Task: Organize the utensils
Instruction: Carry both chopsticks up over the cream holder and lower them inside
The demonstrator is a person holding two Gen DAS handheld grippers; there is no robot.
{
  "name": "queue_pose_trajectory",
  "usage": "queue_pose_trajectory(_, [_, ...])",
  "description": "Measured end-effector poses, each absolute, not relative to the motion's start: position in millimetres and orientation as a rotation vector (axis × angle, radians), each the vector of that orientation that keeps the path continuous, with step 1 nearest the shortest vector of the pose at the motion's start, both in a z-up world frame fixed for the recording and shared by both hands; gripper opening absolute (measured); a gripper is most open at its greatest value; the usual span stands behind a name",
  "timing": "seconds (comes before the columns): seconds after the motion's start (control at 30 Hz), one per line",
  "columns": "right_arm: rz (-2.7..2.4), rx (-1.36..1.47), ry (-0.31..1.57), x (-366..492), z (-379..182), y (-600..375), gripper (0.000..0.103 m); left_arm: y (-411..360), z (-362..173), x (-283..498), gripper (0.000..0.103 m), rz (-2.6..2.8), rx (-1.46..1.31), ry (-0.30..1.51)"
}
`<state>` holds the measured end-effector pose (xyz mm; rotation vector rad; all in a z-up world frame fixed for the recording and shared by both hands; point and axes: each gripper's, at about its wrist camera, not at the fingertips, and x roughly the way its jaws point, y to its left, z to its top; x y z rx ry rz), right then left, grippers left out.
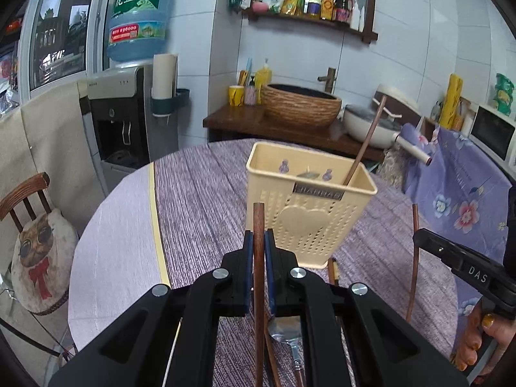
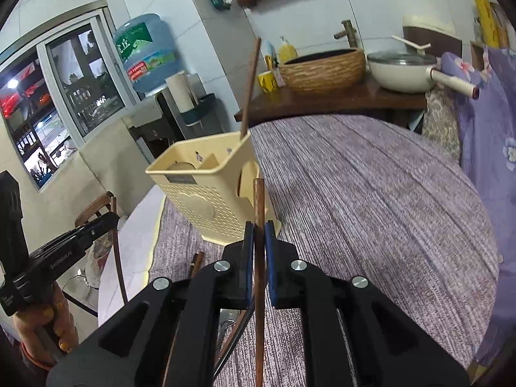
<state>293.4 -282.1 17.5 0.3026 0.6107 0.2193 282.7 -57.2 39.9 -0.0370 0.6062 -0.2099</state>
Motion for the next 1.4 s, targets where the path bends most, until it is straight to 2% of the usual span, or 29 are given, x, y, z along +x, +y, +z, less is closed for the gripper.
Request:
queue_pose_trajectory(0.43, [0.256, 0.222, 0.537, 259, 61, -286, 0.008, -44, 63, 262, 0.008, -0.221, -0.039, 0.526])
queue_pose_trajectory(1.03, [0.303, 0.186, 0.514, 251, 80, -280, 0.008, -32, 79, 251, 0.008, -0.219, -0.046, 0.473])
queue_pose_trajectory(1.4, [0.344, 0.119, 0.442, 264, 140, -260, 0.008, -36, 132, 264, 0.008, -0.267, -0.056, 0.427])
